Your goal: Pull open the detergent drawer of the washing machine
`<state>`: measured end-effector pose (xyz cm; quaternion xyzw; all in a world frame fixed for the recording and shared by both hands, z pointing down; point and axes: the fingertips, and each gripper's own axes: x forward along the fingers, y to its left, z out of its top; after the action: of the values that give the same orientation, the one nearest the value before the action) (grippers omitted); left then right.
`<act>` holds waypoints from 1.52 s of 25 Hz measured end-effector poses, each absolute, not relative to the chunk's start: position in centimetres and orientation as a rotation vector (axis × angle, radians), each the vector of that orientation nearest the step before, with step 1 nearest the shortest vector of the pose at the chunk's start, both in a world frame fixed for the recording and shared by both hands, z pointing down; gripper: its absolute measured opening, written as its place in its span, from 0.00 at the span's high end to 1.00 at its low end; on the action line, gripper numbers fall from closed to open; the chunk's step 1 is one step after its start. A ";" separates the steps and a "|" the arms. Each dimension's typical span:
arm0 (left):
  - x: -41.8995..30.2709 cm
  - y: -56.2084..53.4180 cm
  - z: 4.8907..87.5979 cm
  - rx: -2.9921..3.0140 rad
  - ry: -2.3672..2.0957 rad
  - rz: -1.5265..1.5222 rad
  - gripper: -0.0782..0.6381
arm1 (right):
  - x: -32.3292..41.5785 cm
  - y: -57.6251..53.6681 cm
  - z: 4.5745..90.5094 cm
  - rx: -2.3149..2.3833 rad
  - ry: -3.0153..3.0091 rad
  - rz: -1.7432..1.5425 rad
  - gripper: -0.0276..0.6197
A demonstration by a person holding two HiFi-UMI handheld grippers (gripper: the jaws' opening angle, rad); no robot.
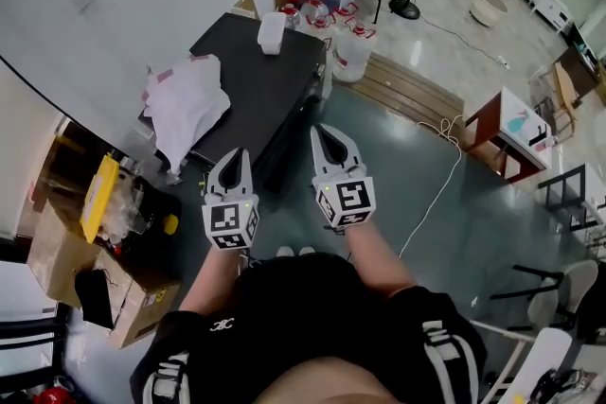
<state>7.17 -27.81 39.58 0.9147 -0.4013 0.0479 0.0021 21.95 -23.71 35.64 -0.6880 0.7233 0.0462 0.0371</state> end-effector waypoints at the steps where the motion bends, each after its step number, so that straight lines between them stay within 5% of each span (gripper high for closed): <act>1: 7.3 -28.0 39.5 2.873 -1.257 0.146 0.89 | 21.7 -24.0 35.7 -2.109 2.247 0.167 0.96; 11: 7.2 -29.6 38.8 2.872 -1.281 0.125 0.89 | 23.0 -26.1 35.9 -2.188 2.177 0.117 0.94; 13: 7.0 -29.6 39.0 2.867 -1.287 0.131 0.89 | 23.1 -26.4 35.8 -2.100 2.164 0.056 0.49; 15: 6.8 -29.6 39.1 2.861 -1.292 0.142 0.89 | 23.3 -26.8 35.9 -2.026 2.146 -0.021 0.38; 38: 4.5 -27.9 42.1 2.774 -1.361 0.300 0.89 | 25.9 -26.0 49.1 -1.158 1.775 -0.911 0.38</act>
<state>4.49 -27.89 42.12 0.8934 -0.4384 0.0967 0.0184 25.89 -26.01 49.12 -0.4588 0.7034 -0.3612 0.4054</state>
